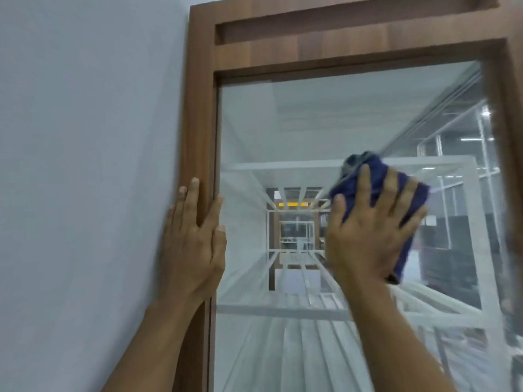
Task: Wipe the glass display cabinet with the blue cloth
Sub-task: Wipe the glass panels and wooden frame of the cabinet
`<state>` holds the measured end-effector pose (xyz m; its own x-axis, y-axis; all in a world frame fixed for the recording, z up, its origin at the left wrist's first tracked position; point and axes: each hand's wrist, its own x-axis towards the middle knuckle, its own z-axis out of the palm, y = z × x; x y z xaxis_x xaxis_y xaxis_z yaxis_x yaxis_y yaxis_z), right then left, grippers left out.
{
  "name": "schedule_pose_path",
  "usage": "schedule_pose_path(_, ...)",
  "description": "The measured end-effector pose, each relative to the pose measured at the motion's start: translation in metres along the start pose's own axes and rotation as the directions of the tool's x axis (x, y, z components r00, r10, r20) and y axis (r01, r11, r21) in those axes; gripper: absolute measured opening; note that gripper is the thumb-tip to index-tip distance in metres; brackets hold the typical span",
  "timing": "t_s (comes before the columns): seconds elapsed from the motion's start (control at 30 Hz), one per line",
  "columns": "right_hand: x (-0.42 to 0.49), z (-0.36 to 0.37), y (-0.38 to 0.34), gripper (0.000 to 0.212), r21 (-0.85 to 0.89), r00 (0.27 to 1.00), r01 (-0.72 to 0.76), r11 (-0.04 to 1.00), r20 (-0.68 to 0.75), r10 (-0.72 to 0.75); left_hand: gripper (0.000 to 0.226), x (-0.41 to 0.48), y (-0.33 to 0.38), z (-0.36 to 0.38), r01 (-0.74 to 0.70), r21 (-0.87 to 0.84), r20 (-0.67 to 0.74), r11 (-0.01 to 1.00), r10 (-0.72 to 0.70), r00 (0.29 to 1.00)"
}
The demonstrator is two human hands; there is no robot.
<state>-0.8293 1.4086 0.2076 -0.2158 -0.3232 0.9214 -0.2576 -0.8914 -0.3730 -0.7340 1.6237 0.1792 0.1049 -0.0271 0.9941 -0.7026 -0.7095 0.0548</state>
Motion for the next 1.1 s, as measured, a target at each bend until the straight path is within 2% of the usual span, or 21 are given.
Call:
schedule_pose_path(0.03,-0.015,0.005,-0.027,0.063,0.027,0.992,0.119,0.993,0.027,-0.12,0.058,0.01,-0.002,-0.001,-0.012,0.016,0.011,1.0,0.012,1.0)
schedule_pose_path(0.07,-0.032,0.01,-0.051,0.062,0.069,0.95,0.296,0.953,0.081,-0.301,0.058,0.02,-0.002,-0.001,-0.019,0.027,0.02,0.999,0.019,1.0)
schedule_pose_path(0.13,-0.047,0.017,-0.079,0.062,0.15,0.78,0.579,0.801,0.182,-0.598,0.057,0.043,0.001,-0.001,0.004,0.002,0.021,1.0,-0.004,1.0)
schedule_pose_path(0.17,-0.035,0.02,-0.08,0.063,0.163,0.718,0.646,0.745,0.2,-0.667,0.056,0.056,0.005,-0.002,0.028,-0.014,0.017,1.0,-0.028,0.999)
schedule_pose_path(0.2,-0.014,0.021,-0.075,0.064,0.161,0.696,0.671,0.724,0.202,-0.689,0.056,0.068,0.009,-0.002,0.046,-0.016,0.015,0.999,-0.046,0.999)
schedule_pose_path(0.27,0.037,0.019,-0.059,0.065,0.115,0.759,0.613,0.782,0.187,-0.623,0.057,0.093,0.016,-0.005,0.043,-0.005,0.008,0.999,-0.042,0.999)
schedule_pose_path(0.37,0.115,0.012,-0.041,0.065,0.032,0.929,0.344,0.939,0.139,-0.345,0.058,0.134,0.022,-0.012,0.046,-0.052,0.013,0.998,-0.045,0.999)
schedule_pose_path(0.43,0.138,0.012,-0.059,0.065,-0.006,0.98,0.161,0.987,0.117,-0.159,0.057,0.16,0.021,-0.016,0.065,-0.054,0.036,0.996,-0.063,0.997)
schedule_pose_path(0.47,0.14,0.014,-0.077,0.065,-0.017,0.985,0.13,0.991,0.114,-0.127,0.057,0.171,0.021,-0.018,0.068,-0.047,0.049,0.997,-0.066,0.997)
schedule_pose_path(0.5,0.136,0.017,-0.099,0.064,-0.002,0.977,0.173,0.985,0.128,-0.171,0.057,0.179,0.021,-0.019,0.068,-0.042,0.063,0.997,-0.065,0.996)
schedule_pose_path(0.53,0.13,0.022,-0.121,0.063,0.04,0.946,0.28,0.959,0.158,-0.283,0.057,0.184,0.02,-0.02,0.07,-0.044,0.074,0.997,-0.067,0.995)
schedule_pose_path(0.63,0.116,0.03,-0.162,0.06,0.174,0.748,0.587,0.791,0.257,-0.612,0.058,0.188,0.017,-0.021,0.09,-0.075,0.092,0.993,-0.083,0.992)
schedule_pose_path(0.7,0.131,0.03,-0.141,0.062,0.187,0.683,0.655,0.732,0.267,-0.68,0.059,0.186,0.015,-0.02,0.067,-0.093,0.082,0.993,-0.06,0.995)
schedule_pose_path(0.73,0.139,0.025,-0.121,0.062,0.166,0.692,0.654,0.738,0.261,-0.673,0.058,0.185,0.014,-0.02,0.045,-0.102,0.068,0.994,-0.038,0.997)
schedule_pose_path(0.77,0.148,0.019,-0.096,0.062,0.127,0.735,0.62,0.774,0.252,-0.63,0.058,0.183,0.012,-0.019,0.027,-0.108,0.056,0.994,-0.021,0.998)
schedule_pose_path(0.87,0.165,0.001,-0.031,0.062,-0.034,0.935,0.318,0.947,0.179,-0.308,0.057,0.171,0.009,-0.02,0.013,-0.123,0.037,0.992,-0.008,0.999)
schedule_pose_path(0.93,0.164,0.001,-0.037,0.062,-0.09,0.987,0.104,0.991,0.134,-0.091,0.058,0.164,0.007,-0.02,0.028,-0.141,0.009,0.99,-0.027,1.0)
schedule_pose_path(0.97,0.159,0.005,-0.057,0.062,-0.086,0.991,0.062,0.994,0.127,-0.051,0.058,0.161,0.006,-0.02,0.034,-0.153,0.002,0.988,-0.034,0.999)
schedule_pose_path(1.0,0.153,0.011,-0.082,0.063,-0.059,0.986,0.102,0.993,0.137,-0.093,0.058,0.159,0.005,-0.02,0.034,-0.168,-0.004,0.985,-0.035,0.999)
schedule_pose_path(1.03,0.143,0.017,-0.109,0.063,-0.015,0.964,0.211,0.977,0.169,-0.206,0.057,0.156,0.004,-0.019,0.027,-0.183,-0.007,0.983,-0.029,1.0)
schedule_pose_path(1.1,0.118,0.029,-0.155,0.063,0.094,0.856,0.455,0.886,0.229,-0.464,0.055,0.15,0.001,-0.016,-0.001,-0.204,-0.015,0.979,-0.002,1.0)
